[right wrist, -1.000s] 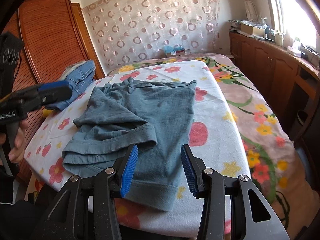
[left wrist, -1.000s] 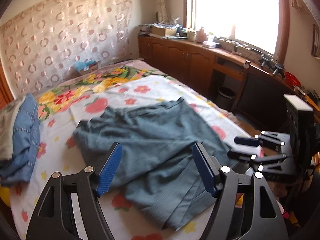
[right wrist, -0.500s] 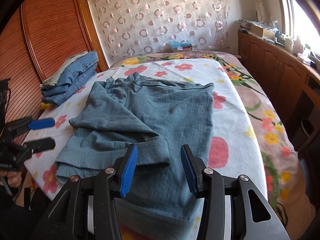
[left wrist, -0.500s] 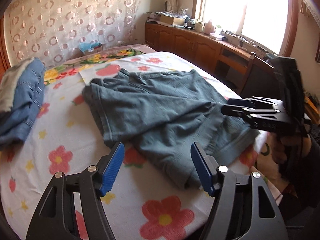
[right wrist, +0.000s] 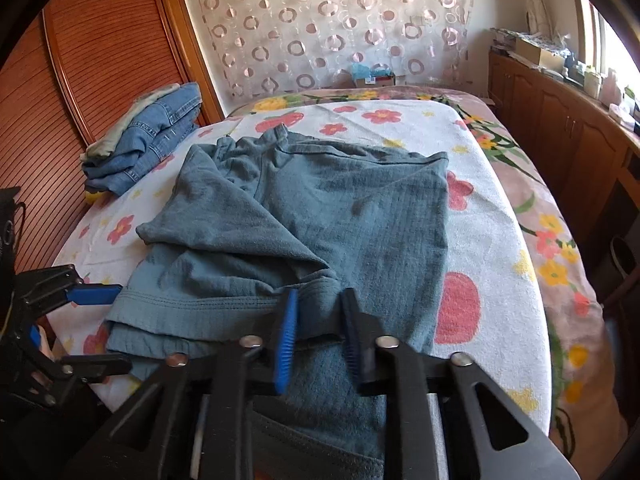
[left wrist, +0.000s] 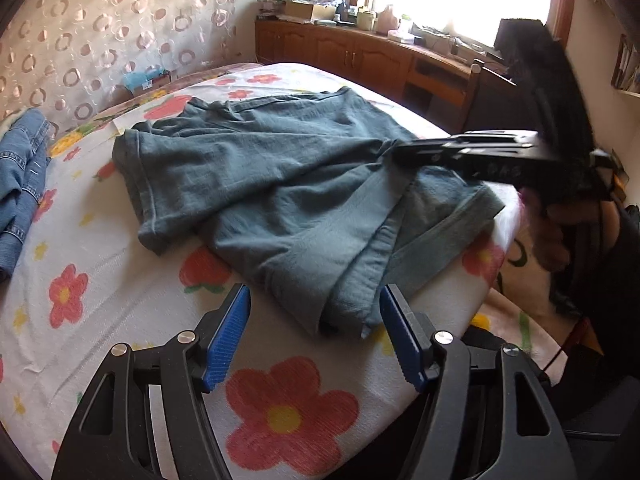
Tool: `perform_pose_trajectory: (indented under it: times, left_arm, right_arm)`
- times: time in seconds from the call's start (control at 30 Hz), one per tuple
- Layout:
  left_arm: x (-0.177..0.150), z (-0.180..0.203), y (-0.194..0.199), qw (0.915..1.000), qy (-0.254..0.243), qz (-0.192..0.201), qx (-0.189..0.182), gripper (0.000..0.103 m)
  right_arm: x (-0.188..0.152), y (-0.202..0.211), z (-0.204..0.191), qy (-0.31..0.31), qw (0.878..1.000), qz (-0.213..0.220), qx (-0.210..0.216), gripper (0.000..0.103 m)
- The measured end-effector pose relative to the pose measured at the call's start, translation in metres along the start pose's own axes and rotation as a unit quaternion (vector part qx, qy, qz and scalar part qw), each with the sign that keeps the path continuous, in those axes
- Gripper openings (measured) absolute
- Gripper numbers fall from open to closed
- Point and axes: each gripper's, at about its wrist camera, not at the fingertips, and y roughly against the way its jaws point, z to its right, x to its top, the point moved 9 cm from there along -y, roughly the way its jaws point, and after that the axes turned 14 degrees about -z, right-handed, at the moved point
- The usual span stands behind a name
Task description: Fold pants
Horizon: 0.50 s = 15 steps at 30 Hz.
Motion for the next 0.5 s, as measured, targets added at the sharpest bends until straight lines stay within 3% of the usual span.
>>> perform_pose_trajectory:
  times: [0.13, 0.23, 0.43, 0.5]
  left_arm:
    - [-0.002, -0.003, 0.001, 1.0, 0.006, 0.003, -0.005, 0.044]
    - [-0.002, -0.002, 0.007, 0.9999, 0.004, 0.014, -0.005, 0.034]
    - [0.006, 0.003, 0.03, 0.9985, 0.003, 0.052, -0.013, 0.021]
    - [0.008, 0.004, 0.034, 0.9981, 0.003, 0.059, -0.02, 0.021]
  right_arm:
    - [-0.004, 0.025, -0.006, -0.003, 1.0, 0.023, 0.004, 0.008]
    - [-0.013, 0.045, -0.011, -0.001, 0.999, 0.033, 0.003, 0.007]
    - [-0.035, 0.071, -0.009, -0.003, 1.0, 0.028, -0.011, 0.007]
    - [-0.044, 0.072, -0.006, -0.004, 1.0, 0.021, -0.021, 0.007]
